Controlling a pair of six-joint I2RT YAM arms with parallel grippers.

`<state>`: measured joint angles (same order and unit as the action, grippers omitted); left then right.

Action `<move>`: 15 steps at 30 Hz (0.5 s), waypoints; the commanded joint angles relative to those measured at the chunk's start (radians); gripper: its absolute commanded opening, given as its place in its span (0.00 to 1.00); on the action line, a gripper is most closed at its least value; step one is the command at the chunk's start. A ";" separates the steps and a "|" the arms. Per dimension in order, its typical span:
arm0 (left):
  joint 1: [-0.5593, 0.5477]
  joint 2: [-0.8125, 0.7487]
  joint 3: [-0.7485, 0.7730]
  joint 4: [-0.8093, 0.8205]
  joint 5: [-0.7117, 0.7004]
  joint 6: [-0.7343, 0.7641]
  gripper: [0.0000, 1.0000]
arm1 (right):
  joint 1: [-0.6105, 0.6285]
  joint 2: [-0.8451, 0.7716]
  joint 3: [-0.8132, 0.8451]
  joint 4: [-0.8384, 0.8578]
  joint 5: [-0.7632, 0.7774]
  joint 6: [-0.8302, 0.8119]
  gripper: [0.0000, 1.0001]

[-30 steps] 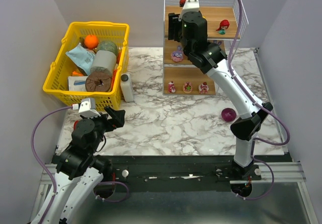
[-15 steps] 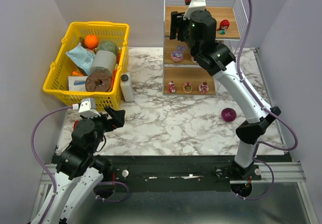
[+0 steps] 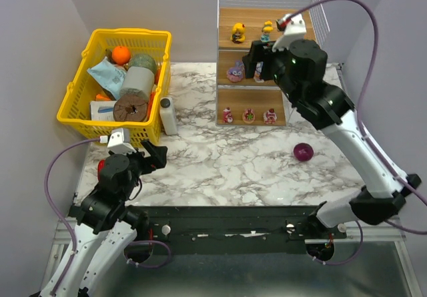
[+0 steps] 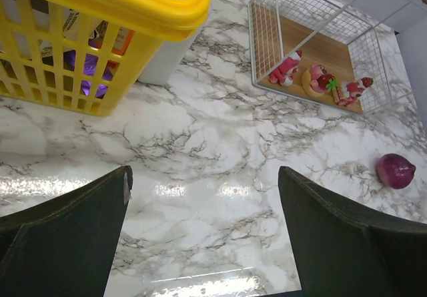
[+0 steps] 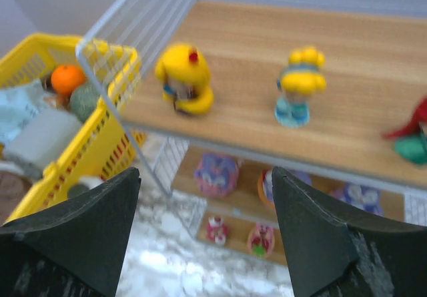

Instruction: Place and organize the plastic toys onto the shelf

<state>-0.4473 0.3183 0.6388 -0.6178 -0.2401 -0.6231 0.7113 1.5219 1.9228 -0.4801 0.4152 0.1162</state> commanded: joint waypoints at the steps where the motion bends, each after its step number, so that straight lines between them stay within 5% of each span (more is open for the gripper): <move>1: -0.001 0.018 0.016 -0.005 0.001 -0.009 0.99 | -0.004 -0.242 -0.285 -0.022 -0.082 0.100 0.91; 3: -0.001 0.021 0.019 -0.005 0.007 -0.010 0.99 | -0.004 -0.334 -0.407 -0.018 -0.076 0.126 1.00; 8: -0.002 0.033 0.028 0.004 0.041 -0.004 0.99 | -0.006 -0.619 -0.756 -0.020 -0.023 0.194 1.00; 15: -0.002 0.056 0.056 0.015 0.085 0.009 0.99 | -0.004 -0.928 -1.010 -0.081 0.046 0.312 1.00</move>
<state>-0.4473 0.3660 0.6518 -0.6262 -0.2043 -0.6289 0.7113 0.7128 0.9966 -0.5194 0.3996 0.3374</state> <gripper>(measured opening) 0.989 0.997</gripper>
